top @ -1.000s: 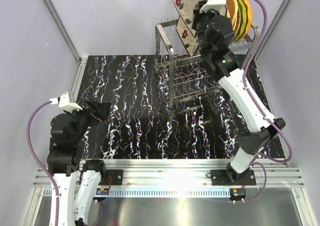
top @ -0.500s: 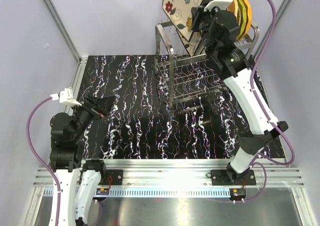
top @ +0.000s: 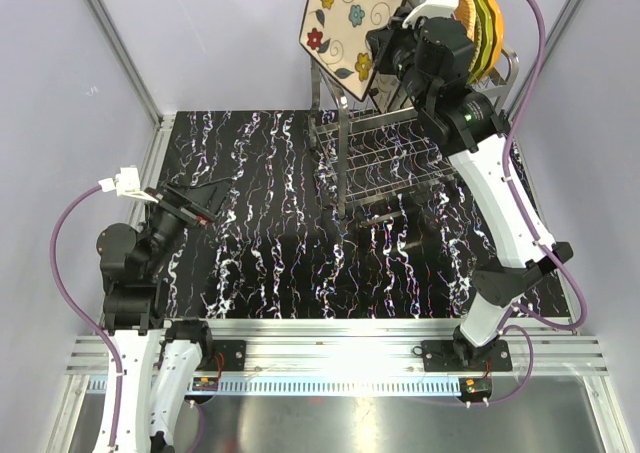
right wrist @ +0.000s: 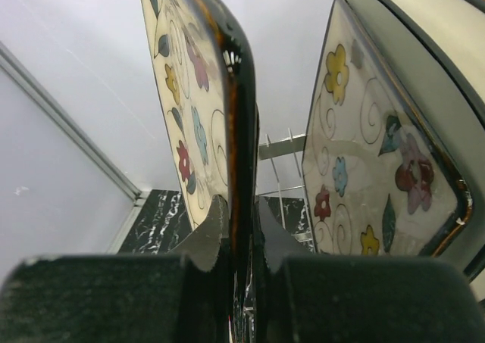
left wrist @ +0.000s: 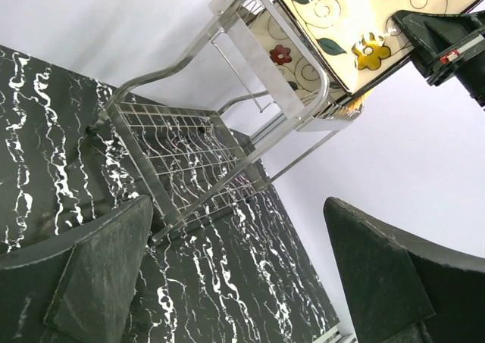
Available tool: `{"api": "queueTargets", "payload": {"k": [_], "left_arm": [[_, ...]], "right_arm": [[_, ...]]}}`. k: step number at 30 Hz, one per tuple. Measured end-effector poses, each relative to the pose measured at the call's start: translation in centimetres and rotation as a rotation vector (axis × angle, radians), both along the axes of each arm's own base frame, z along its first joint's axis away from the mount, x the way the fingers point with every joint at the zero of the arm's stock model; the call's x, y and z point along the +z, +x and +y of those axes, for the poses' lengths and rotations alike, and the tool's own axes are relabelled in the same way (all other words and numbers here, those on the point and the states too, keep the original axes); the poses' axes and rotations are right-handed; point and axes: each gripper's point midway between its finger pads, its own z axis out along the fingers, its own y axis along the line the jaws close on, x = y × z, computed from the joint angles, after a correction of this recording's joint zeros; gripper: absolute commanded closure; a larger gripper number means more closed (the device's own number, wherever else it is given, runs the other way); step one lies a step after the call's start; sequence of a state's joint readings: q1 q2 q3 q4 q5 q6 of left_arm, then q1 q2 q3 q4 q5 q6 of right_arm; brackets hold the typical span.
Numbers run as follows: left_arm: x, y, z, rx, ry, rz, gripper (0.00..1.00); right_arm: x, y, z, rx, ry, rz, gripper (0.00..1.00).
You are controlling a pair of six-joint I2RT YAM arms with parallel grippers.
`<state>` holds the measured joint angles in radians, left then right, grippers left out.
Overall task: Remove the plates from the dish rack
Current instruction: Pass the plate from the right arm to the left
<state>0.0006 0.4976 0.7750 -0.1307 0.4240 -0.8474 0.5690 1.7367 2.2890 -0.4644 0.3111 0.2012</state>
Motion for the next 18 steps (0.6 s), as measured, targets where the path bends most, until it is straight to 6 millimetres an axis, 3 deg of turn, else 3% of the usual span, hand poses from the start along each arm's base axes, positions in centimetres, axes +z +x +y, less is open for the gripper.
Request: {"api": "queueTargets", "payload": {"k": [7, 18], "left_arm": [[0.7, -0.2, -0.4, -0.025, -0.022, -0.022, 0.01], [0.6, 0.1, -1.3, -0.088, -0.029, -0.008, 0.01]], "right_arm": [[0.0, -0.6, 0.9, 0.051, 0.06, 0.03, 1.0], [-3.0, -2.0, 3.3, 0.183, 0.102, 0.173, 1.0]]}}
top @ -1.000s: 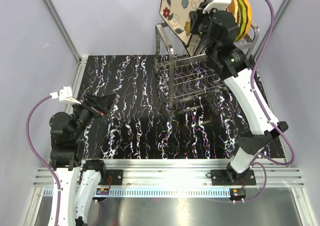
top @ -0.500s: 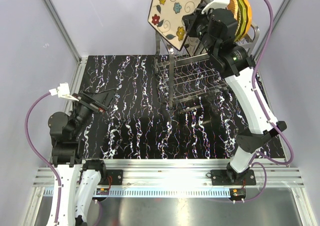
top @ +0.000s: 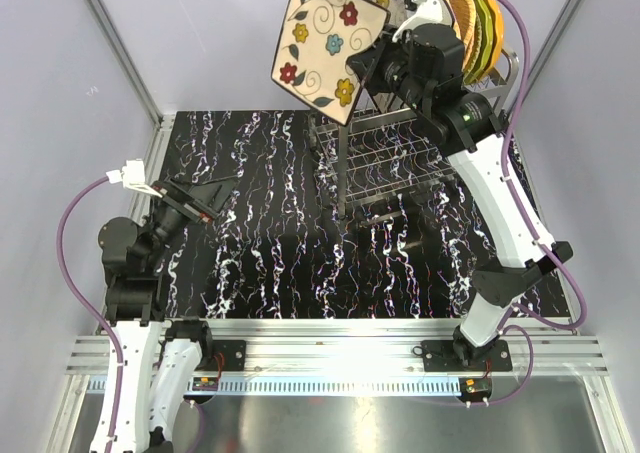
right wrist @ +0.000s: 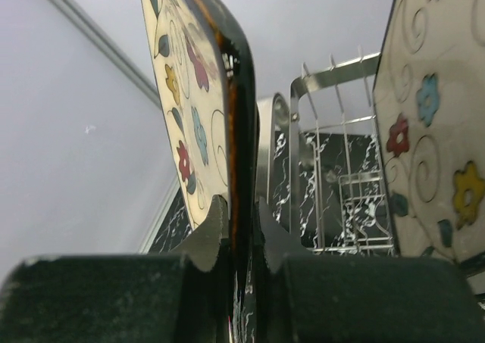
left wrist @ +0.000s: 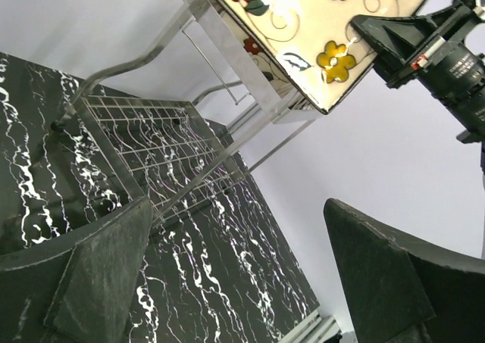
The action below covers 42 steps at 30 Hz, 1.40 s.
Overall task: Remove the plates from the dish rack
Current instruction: Pass the plate from the right arm to the left
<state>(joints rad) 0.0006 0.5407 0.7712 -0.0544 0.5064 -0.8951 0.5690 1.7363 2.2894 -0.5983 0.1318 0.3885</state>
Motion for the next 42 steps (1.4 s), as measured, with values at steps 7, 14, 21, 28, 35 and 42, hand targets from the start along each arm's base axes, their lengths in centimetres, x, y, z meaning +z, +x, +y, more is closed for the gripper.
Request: {"api": "queueTargets", "payload": {"k": [7, 14, 21, 28, 35, 42], "left_arm": [[-0.2, -0.1, -0.4, -0.032, 0.006, 0.006, 0.01], [-1.2, 0.3, -0.6, -0.046, 0.008, 0.052, 0.01], [-3.0, 1.3, 1.0, -0.015, -0.012, 0.103, 0.01], [-3.9, 1.8, 0.3, -0.133, -0.096, 0.113, 0.01], [-3.1, 1.2, -0.7, -0.223, -0.098, 0.083, 0.03], [-2.6, 0.9, -0.9, -0.251, -0.082, 0.052, 0.07]], "right_arm": [[-2.3, -0.8, 1.4, 0.074, 0.015, 0.091, 1.0], [-4.4, -1.8, 2.6, 0.146, 0.019, 0.156, 1.0], [-5.6, -3.9, 2.8, 0.21, 0.014, 0.202, 1.0], [-5.3, -6.3, 3.2, 0.264, 0.034, 0.215, 1.0], [-6.7, -9.4, 5.5, 0.382, 0.032, 0.27, 1.0], [-8.5, -11.4, 7.4, 0.481, 0.023, 0.325, 1.0]]}}
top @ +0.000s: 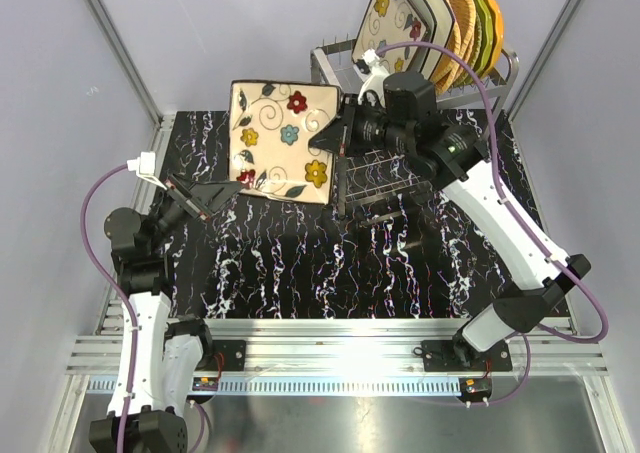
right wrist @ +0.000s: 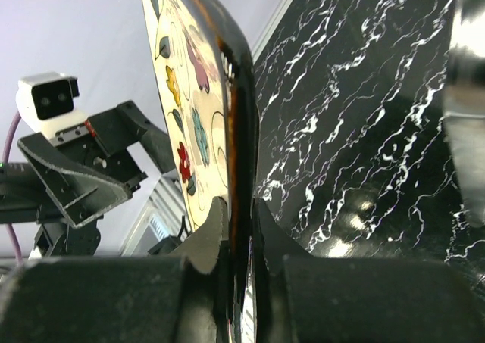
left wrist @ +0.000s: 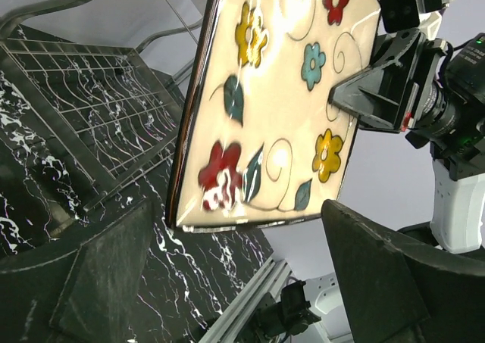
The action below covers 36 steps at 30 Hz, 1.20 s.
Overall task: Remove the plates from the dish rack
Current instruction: Pass the plate from the right arm to the left
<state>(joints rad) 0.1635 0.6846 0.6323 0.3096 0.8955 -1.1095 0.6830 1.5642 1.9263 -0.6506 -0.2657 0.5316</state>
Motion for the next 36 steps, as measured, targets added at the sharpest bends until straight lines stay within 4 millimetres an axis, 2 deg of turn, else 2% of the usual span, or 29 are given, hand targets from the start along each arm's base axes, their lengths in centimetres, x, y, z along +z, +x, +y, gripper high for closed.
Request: {"api": "queueTargets", "payload": {"k": [7, 17, 18, 19, 21, 25, 26, 27, 32, 35, 36], "left_arm": [[0.4, -0.3, -0.2, -0.018, 0.008, -0.028, 0.15], [1.2, -1.1, -0.7, -0.073, 0.01, -0.091, 0.37], [1.2, -1.2, -0.8, -0.078, 0.009, -0.092, 0.41], [1.1, -1.3, -0.9, -0.085, 0.009, -0.092, 0.48], [1.1, -1.4, -0.9, -0.095, 0.002, -0.09, 0.53], [0.9, -1.4, -0.9, -0.101, -0.008, -0.08, 0.8], [0.8, -1.4, -0.9, -0.103, -0.012, -0.076, 0.95], [0.8, -1.5, -1.0, -0.116, -0.016, -0.076, 1.0], [1.8, -2.2, -1.2, -0.142, -0.053, -0.088, 1.0], [2.1, -2.6, -1.3, -0.152, -0.059, -0.099, 1.0], [2.0, -2.7, -1.3, -0.153, -0.061, -0.099, 1.0]], "right_arm": [[-0.6, -1.3, 0.7, 0.061, 0.008, 0.015, 1.0], [-1.3, -3.4, 2.2, 0.177, 0.03, 0.03, 1.0], [-1.4, -3.5, 2.3, 0.181, 0.031, 0.031, 1.0], [-1.5, -3.5, 2.3, 0.185, 0.032, 0.03, 1.0], [-1.7, -3.5, 2.5, 0.188, 0.033, 0.03, 1.0], [-1.5, -3.8, 2.5, 0.205, 0.042, 0.025, 1.0], [-1.4, -3.9, 2.5, 0.209, 0.044, 0.022, 1.0], [-1.3, -4.1, 2.4, 0.211, 0.046, 0.022, 1.0], [-0.4, -4.4, 2.0, 0.219, 0.073, 0.002, 1.0], [-0.2, -4.7, 1.8, 0.222, 0.076, -0.012, 0.85], [-0.3, -4.8, 1.8, 0.223, 0.077, -0.014, 0.74]]}}
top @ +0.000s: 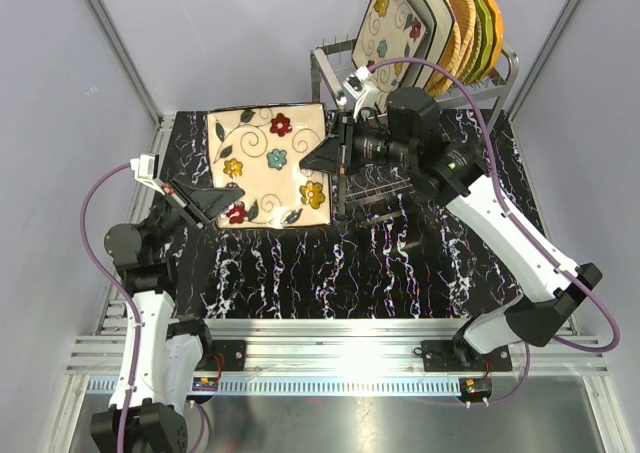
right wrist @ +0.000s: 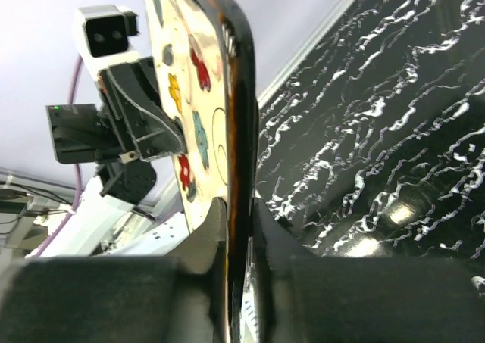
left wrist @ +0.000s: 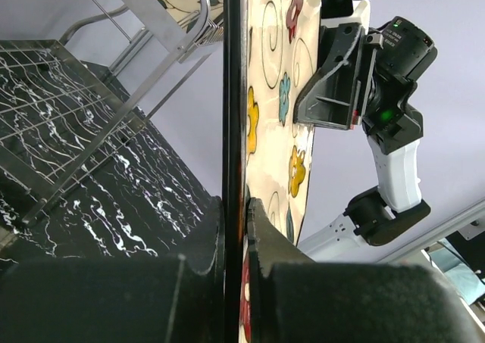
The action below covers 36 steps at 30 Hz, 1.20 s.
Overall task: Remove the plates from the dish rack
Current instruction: Pass the plate from the right arm to the left, then place the plate on the table
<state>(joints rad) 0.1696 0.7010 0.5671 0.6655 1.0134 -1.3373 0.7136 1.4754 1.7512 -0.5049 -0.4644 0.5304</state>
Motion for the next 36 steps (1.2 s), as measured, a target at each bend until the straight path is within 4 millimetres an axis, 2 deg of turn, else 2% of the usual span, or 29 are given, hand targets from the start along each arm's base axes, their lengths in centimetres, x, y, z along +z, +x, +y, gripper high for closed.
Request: {"api": "queueTargets", "payload": {"k": [3, 4, 8, 10, 11, 15, 26, 32, 36], "left_arm": [[-0.1, -0.3, -0.1, -0.004, -0.001, -0.001, 1.0], [-0.1, -0.4, -0.1, -0.005, 0.0, -0.002, 1.0], [-0.8, -0.3, -0.1, -0.007, 0.0, 0.025, 1.0], [-0.9, -0.3, -0.1, -0.008, -0.001, 0.032, 1.0], [-0.9, -0.3, -0.2, -0.009, 0.0, 0.033, 1.0], [-0.9, -0.5, -0.2, -0.01, 0.001, 0.029, 1.0], [-0.9, -1.0, -0.4, -0.032, 0.016, 0.021, 1.0], [-1.3, -0.3, 0.1, 0.001, 0.021, 0.034, 1.0], [-1.7, 0.7, 0.7, 0.032, 0.02, 0.056, 1.0]], "right_arm": [[0.1, -0.1, 0.2, 0.007, 0.008, -0.025, 0.55], [0.2, 0.0, 0.2, 0.008, 0.012, -0.034, 0.45], [1.5, -0.1, 0.0, 0.01, 0.042, -0.097, 0.24], [1.9, -0.3, -0.3, 0.009, 0.049, -0.117, 0.19], [2.1, -0.4, -0.4, 0.01, 0.052, -0.127, 0.11], [3.0, -0.9, -0.9, 0.018, 0.059, -0.192, 0.0], [2.8, -2.7, -3.8, 0.047, -0.02, -0.49, 0.01], [4.4, -4.0, -6.8, 0.015, -0.044, -0.664, 0.0], [5.4, -4.1, -8.9, -0.049, -0.055, -0.728, 0.0]]}}
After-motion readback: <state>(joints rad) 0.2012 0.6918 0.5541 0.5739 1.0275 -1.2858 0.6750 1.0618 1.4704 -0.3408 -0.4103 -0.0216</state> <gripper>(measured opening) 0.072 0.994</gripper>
